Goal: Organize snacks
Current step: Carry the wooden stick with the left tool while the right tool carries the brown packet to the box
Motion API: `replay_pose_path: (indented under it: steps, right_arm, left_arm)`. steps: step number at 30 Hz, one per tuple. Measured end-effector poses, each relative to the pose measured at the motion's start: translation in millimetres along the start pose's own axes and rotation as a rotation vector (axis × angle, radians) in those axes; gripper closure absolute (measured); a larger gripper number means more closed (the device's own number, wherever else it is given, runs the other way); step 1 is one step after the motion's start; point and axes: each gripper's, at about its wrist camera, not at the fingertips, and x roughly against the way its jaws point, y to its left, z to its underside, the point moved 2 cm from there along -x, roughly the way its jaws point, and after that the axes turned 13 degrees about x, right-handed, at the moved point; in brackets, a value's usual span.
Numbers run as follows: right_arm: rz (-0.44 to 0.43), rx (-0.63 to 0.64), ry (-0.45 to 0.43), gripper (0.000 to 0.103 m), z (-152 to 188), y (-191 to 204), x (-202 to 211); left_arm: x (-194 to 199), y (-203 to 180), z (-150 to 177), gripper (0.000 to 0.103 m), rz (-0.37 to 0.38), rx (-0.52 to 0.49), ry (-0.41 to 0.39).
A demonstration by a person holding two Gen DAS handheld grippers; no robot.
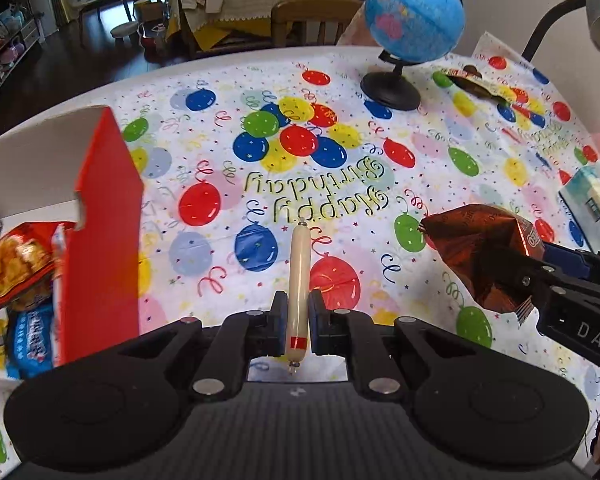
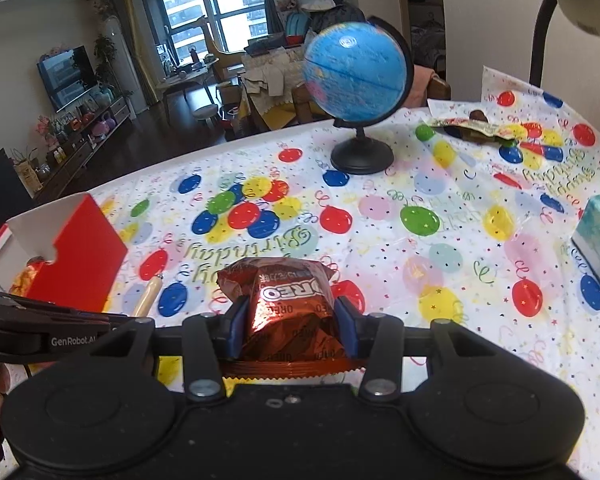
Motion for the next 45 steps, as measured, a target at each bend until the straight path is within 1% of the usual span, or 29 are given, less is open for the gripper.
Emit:
replay_pose_path:
  steps: [6, 14, 25, 30, 36, 42, 45]
  right_arm:
    - [-0.008, 0.041, -0.023, 0.059, -5, 25, 24]
    - [-0.023, 0.083, -0.055, 0.059, -16, 69, 51]
    - [-0.046, 0.158, -0.107, 0.060, -42, 143, 68]
    - [-0.064, 0.197, -0.127, 0.060, -55, 181, 63]
    - [-0.082, 0.245, -0.147, 0.060, -72, 223, 49]
    - [-0.096, 0.275, -0.133, 0.060, -85, 253, 25]
    - [-0.099, 0.286, -0.117, 0.060, -90, 267, 10]
  left_arm:
    - [31, 16, 6, 0.093, 0.011, 0.023, -0.029]
    - [73, 49, 10, 0.093, 0.030, 0.046, -0.079]
    - [119, 113, 3, 0.093, 0.022, 0.075, -0.153]
    - [134, 147, 1, 0.092, 0.006, 0.086, -0.180]
    - [143, 190, -8, 0.092, -0.025, 0.110, -0.202]
    - [140, 232, -23, 0.092, -0.065, 0.149, -0.211]
    - [132, 251, -31, 0.092, -0.082, 0.169, -0.198]
